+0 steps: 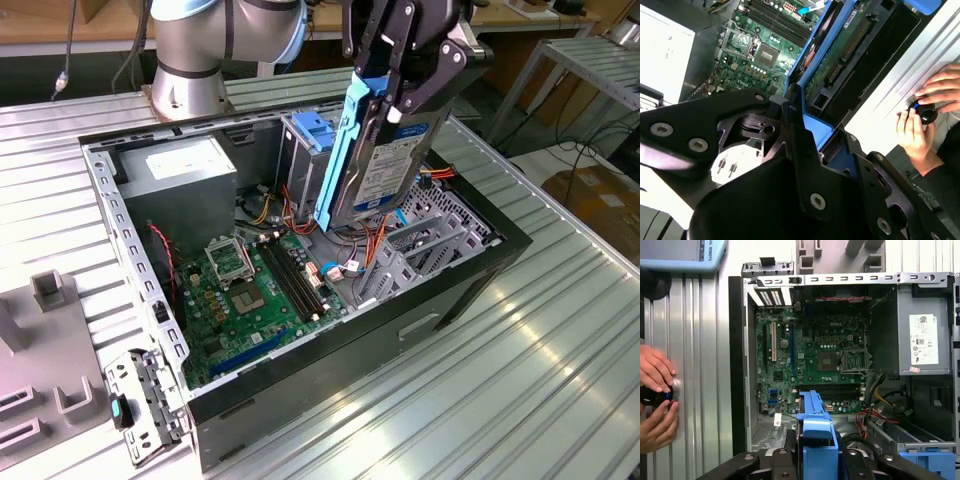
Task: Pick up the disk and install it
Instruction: 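Insert the disk into the insertion slot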
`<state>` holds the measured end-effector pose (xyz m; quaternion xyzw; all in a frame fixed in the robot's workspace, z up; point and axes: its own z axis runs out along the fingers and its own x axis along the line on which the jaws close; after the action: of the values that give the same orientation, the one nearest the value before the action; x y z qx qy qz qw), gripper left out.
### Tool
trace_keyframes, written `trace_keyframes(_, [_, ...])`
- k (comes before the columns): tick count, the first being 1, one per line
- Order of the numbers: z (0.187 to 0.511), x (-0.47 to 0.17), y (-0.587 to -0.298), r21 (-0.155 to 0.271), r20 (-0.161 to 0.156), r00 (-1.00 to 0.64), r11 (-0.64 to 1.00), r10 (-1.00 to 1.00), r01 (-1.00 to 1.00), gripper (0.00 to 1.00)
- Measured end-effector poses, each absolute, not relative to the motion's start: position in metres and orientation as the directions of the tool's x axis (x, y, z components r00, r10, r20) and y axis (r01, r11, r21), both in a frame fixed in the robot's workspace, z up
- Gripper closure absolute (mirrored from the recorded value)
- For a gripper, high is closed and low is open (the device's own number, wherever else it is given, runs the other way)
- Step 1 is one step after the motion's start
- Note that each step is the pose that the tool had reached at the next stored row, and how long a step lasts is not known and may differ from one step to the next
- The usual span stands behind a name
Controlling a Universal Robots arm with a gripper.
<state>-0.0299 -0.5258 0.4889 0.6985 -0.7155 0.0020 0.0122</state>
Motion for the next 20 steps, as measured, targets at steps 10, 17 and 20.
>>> trace_keyframes(10, [0.4885, -0.0259, -0.5258, 0.014, 0.021, -0.024, 0.024, -1.0, -1.0, 0.63])
trace_keyframes(17, [0.4881, -0.0257, -0.5295, 0.014, 0.021, -0.024, 0.024, -1.0, -1.0, 0.63])
trace_keyframes(20, [0.486, -0.025, -0.5329, 0.014, 0.021, -0.024, 0.024, -1.0, -1.0, 0.63])
